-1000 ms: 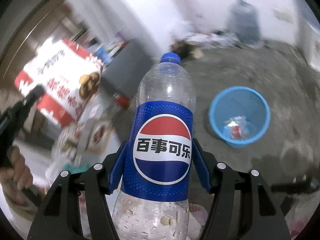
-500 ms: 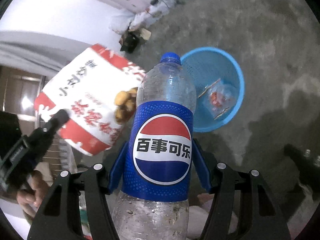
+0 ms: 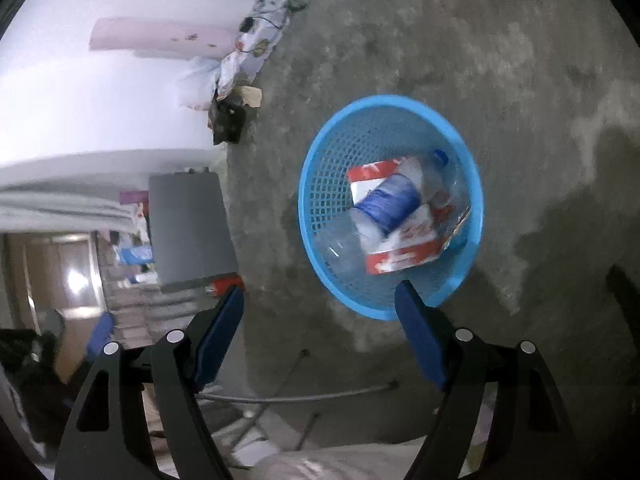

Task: Collect trash
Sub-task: 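Open the right tool to drop the Pepsi bottle into the wastebasket, then move both open tools from the wastebasket back over the table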

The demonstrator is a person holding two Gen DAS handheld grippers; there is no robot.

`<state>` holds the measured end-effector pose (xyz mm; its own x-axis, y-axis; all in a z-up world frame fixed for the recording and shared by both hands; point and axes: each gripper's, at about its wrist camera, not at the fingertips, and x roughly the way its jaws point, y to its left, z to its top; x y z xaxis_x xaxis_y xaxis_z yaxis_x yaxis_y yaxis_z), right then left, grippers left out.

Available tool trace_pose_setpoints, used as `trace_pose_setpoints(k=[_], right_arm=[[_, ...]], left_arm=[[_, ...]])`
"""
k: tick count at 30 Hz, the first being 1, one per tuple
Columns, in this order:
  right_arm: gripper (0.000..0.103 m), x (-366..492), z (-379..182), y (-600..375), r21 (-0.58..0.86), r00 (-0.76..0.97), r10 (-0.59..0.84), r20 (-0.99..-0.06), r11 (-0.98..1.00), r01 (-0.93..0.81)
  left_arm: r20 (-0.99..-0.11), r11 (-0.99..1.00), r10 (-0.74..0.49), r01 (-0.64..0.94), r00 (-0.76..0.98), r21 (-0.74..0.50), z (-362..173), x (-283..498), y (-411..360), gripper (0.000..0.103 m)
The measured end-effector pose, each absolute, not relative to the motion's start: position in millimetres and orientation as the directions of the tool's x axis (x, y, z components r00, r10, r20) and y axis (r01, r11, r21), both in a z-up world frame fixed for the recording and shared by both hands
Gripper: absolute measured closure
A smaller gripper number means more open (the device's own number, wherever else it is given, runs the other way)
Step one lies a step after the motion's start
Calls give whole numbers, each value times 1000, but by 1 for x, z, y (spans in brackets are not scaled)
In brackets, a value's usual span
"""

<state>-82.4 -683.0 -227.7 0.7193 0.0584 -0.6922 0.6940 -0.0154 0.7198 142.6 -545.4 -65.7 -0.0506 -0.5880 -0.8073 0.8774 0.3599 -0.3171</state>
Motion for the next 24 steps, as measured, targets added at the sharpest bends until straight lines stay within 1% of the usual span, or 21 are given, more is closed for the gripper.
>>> trace_pose_setpoints(k=[5, 7, 11, 15, 20, 24], right_arm=[[27, -78, -181, -671, 636, 647, -35, -761, 151, 757], [24, -70, -155, -657, 574, 608, -90, -789, 248, 781], [15, -53, -103, -628, 460, 573, -194, -796, 422, 781], [7, -41, -57, -595, 362, 575, -291, -765, 543, 757], [7, -29, -11, -546, 189, 552, -426, -717, 643, 742], [7, -25, 13, -512, 98, 596, -464, -655, 730, 676]], left_arm=[[-773, 356, -629, 855, -79, -377, -40, 143, -507, 21], [-773, 363, -628, 846, -89, -391, -29, 142, -487, 21], [-757, 365, -651, 854, -51, -371, -7, 138, -443, 20], [-725, 386, -687, 869, 47, -310, 22, 134, -382, 20], [-698, 486, -686, 843, 206, -230, 51, 139, -291, 20], [-654, 618, -653, 768, 381, -170, 73, 148, -199, 20]])
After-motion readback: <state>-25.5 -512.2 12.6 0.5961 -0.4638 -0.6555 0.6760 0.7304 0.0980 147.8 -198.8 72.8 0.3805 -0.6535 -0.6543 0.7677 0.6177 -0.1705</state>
